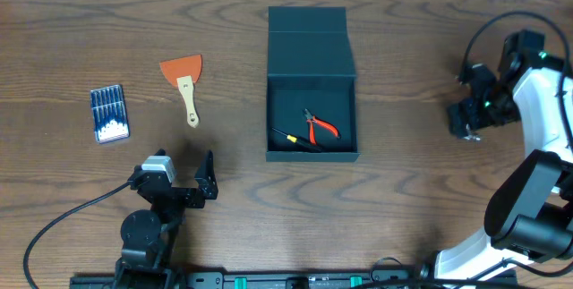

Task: Pack container
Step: 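Move the right gripper over the claw hammer head, then lower the right gripper and grasp the hammer head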

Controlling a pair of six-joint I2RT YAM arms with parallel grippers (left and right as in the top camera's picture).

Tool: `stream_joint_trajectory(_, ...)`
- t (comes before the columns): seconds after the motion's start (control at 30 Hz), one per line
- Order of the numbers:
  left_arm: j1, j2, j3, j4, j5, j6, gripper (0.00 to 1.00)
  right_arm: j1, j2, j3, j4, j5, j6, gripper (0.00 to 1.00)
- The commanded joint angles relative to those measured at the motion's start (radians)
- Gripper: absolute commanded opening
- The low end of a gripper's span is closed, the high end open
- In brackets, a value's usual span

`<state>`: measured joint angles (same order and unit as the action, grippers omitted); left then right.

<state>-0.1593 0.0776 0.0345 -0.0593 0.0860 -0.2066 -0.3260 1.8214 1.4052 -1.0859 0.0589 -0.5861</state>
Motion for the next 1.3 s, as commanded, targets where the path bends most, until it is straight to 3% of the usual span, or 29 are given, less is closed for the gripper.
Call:
stream_joint_trajectory(0.0,-0.003,0.0,-0.016,-0.034,0.007,-0.002,0.99,-0.009,-0.003,-0.061,0.058,0.008,-0.063,0.99)
stream_joint_trajectory(0.67,-0.003,0.0,-0.016,-0.034,0.007,-0.002,0.99,-0.037,0.014,-0.222,0.314,-0.064,-0.085,0.97)
stream_joint_trajectory(1.27,-0.003,0.0,-0.016,-0.034,0.007,-0.002,0.99,-0.039,0.108,-0.222,0.352,-0.067,-0.089,0.95)
